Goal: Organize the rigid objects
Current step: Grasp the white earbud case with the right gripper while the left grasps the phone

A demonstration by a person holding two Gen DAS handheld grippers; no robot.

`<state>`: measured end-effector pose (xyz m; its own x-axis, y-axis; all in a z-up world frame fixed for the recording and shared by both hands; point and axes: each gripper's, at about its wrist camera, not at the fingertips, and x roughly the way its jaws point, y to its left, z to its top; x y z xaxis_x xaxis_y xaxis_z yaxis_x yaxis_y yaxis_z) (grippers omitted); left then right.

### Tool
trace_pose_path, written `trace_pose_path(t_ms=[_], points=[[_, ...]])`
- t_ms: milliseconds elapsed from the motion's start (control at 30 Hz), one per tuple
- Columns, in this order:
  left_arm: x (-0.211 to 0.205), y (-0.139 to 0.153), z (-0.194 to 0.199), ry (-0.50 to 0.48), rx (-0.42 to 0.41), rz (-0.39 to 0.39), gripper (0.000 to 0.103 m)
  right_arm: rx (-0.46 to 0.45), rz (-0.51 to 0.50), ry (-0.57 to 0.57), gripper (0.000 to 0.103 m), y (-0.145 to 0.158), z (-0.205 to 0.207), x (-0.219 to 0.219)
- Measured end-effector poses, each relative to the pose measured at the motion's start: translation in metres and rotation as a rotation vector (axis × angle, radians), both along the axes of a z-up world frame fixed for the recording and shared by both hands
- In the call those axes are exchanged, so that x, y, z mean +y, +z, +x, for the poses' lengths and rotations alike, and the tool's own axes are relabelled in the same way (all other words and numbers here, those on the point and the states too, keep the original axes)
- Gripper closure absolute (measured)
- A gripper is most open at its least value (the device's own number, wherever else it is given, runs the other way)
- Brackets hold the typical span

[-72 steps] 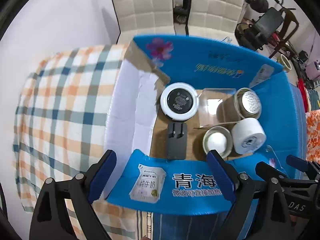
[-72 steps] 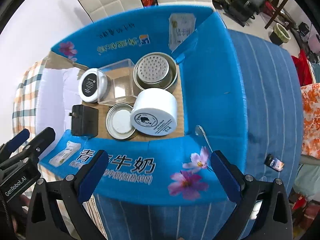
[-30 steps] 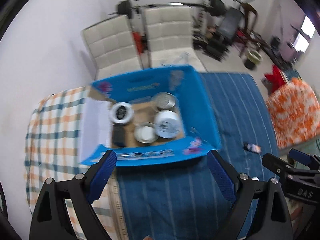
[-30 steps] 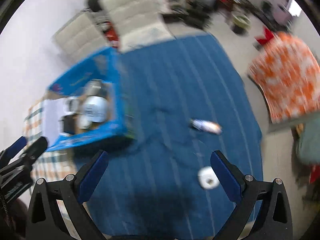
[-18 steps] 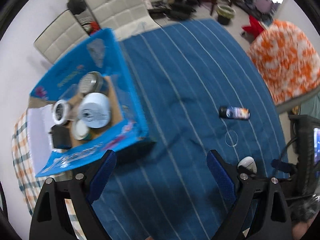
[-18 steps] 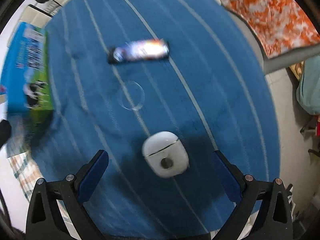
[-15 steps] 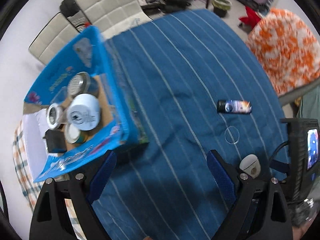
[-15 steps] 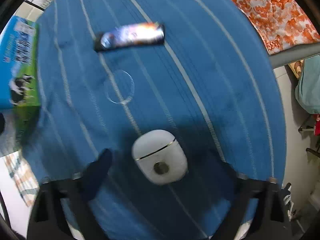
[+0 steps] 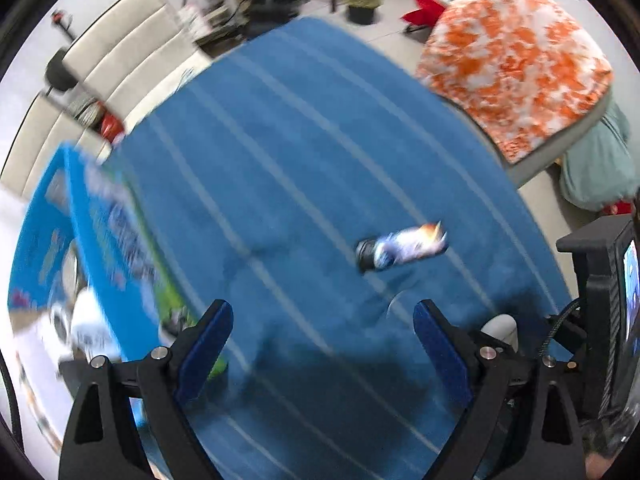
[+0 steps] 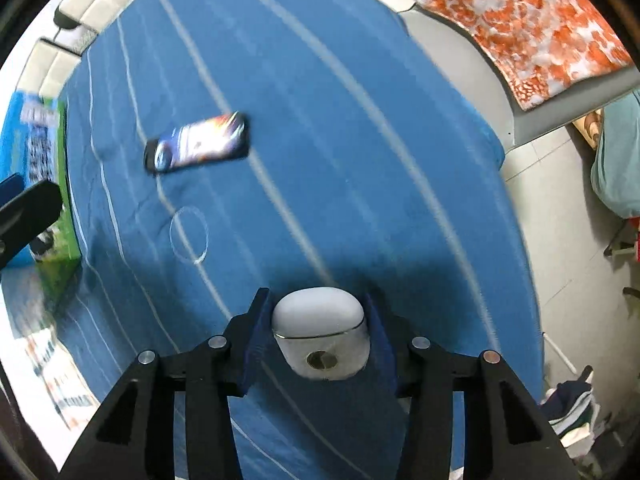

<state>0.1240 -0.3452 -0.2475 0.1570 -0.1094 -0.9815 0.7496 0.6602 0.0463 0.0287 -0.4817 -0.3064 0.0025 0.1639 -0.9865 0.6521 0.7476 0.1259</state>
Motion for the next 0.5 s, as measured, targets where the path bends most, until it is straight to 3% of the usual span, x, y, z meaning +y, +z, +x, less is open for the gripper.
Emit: trace_pose_path(t_ms=[267,400,500], points=[[-0.037,-0.007,0.011,-0.184,0.025,-0.059,0.01,-0.048,0.013,-0.063,0.054,0.003,-0.01,-0.032],[-0.057,-0.044,0.004,-0.307,0.017,0.061,0.011,-0.044,0.019,-0.057,0.054,-0.003,-0.01,-0.033],[-0.069,-0.075,-0.005,-0.394,0.042,0.145,0.023,-0.04,0.016,-0.042,0.054,-0.005,-0.008,-0.033]])
